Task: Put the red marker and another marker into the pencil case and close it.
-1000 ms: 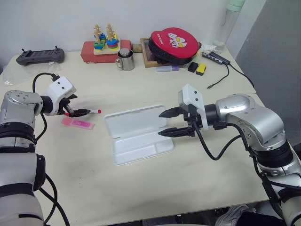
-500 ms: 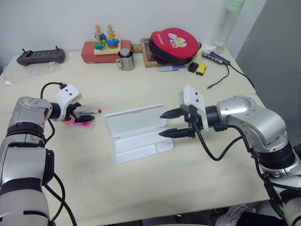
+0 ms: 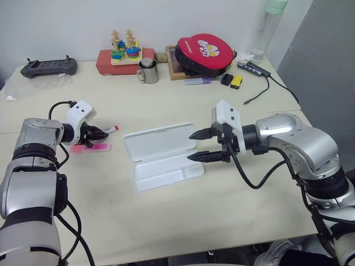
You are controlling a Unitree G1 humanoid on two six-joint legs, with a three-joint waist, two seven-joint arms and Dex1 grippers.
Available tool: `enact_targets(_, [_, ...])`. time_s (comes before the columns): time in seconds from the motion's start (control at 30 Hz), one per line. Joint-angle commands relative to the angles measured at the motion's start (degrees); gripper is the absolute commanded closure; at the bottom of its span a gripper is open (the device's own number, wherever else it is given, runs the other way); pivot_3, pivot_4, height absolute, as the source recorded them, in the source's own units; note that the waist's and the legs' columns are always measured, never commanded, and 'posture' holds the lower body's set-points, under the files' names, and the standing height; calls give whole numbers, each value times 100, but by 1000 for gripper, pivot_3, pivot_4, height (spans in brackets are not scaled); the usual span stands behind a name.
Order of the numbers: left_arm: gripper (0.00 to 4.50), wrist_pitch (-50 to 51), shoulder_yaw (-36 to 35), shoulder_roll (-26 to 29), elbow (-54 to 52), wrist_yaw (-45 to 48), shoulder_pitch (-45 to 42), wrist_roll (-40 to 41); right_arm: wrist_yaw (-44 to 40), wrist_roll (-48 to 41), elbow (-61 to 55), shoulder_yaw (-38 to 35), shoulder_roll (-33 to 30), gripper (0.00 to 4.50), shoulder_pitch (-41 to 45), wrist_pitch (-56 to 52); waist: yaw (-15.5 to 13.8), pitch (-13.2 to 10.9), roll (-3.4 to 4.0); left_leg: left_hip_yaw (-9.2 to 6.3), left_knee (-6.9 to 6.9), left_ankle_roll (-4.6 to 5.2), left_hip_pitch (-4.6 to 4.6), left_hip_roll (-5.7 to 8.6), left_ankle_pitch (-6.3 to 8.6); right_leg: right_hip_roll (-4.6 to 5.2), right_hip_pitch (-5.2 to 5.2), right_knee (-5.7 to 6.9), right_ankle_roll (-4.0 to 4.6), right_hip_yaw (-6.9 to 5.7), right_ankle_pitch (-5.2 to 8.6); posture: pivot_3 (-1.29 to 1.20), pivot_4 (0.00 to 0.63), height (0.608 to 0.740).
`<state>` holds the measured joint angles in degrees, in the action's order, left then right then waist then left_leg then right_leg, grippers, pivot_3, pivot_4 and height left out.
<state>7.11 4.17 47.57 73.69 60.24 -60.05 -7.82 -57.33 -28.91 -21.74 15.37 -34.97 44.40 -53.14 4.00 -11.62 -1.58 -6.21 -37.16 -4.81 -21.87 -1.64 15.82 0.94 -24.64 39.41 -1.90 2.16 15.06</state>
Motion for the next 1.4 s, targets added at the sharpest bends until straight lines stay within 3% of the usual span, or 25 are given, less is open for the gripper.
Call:
enact_targets(0.03, [3994,31,-82,129,-16,-34,32,-12,15,-104,-211,-127,-51,1440,90,14,5,0,0,0,-1,0,0,0,0,0,0,1,0,0,0,0,150,740])
enact_targets(0.53, [4085,-226,-223,222,-158,14,-92,128,27,-96,-201,-111,-50,1440,90,19,60,0,-1,-1,-15,0,0,1,0,0,0,18,0,1,0,0,150,740])
enact_targets(0.87, [4085,-197,-366,833,-1333,1446,44,483,-9,-131,-243,-131,-122,1440,89,52,76,0,-1,0,-18,0,0,1,0,0,0,19,0,2,0,0,150,740])
enact_targets(1.03, [4085,452,-620,1114,-2645,1885,361,927,-24,-139,-263,-119,-163,1440,68,70,74,1,-1,-3,-20,0,-2,0,0,-1,-1,21,0,1,0,0,150,740])
enact_targets(1.27, [4085,2672,-1220,1482,-6583,2291,1683,2367,-218,-42,-191,-79,-428,1440,17,272,80,0,0,0,-26,0,-3,-2,0,-1,-1,23,-1,6,1,0,150,740])
enact_targets(1.4, [4085,3588,-1437,1402,-7890,1953,2040,3026,-241,6,-129,-44,-449,1440,-2,360,71,0,-1,-1,-42,1,-5,-2,1,-1,4,30,-2,6,1,0,150,740])
